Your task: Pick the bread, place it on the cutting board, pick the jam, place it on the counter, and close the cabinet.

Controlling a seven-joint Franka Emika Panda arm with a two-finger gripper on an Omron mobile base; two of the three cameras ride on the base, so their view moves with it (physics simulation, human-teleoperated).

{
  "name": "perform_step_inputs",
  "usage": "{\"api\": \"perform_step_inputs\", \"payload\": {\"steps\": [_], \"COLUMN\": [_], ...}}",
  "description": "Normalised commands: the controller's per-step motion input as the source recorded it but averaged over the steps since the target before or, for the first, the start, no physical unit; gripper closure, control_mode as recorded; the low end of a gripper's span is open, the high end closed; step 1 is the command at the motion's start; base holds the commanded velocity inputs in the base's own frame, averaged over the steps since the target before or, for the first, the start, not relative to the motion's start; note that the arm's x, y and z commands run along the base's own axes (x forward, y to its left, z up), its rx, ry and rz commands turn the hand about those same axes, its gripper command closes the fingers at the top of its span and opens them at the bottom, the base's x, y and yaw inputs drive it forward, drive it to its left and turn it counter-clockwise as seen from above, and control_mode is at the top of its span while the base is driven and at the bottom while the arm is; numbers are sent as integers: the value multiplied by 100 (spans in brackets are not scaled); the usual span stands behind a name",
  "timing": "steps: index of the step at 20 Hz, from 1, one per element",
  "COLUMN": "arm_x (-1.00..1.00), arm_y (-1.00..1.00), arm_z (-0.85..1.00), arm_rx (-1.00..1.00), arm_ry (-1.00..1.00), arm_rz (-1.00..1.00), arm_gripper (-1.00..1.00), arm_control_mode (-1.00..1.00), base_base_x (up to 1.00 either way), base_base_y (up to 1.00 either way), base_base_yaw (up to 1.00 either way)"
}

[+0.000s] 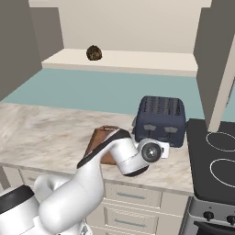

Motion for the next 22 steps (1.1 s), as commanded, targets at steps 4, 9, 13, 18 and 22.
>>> {"api": "perform_step_inputs", "payload": {"steps": [4,9,13,18,22], "arm_x": [0,0,0,4,15], "arm_y": [-3,-9,-2,-1,0], "arm_z": [-36,-36,-33,-31,-24], "arm_rx": [0,0,-1,0,0], "arm_ry": [0,0,0,0,0], "arm_rz": [0,0,0,0,0], "arm_gripper": [100,100,100,100,100], "arm_control_mode": [-100,-100,-100,-100,-100], "base_base_x": [0,0,0,0,0], "base_base_y": [0,0,0,0,0], "base_base_yaw": [0,0,0,0,0]}}
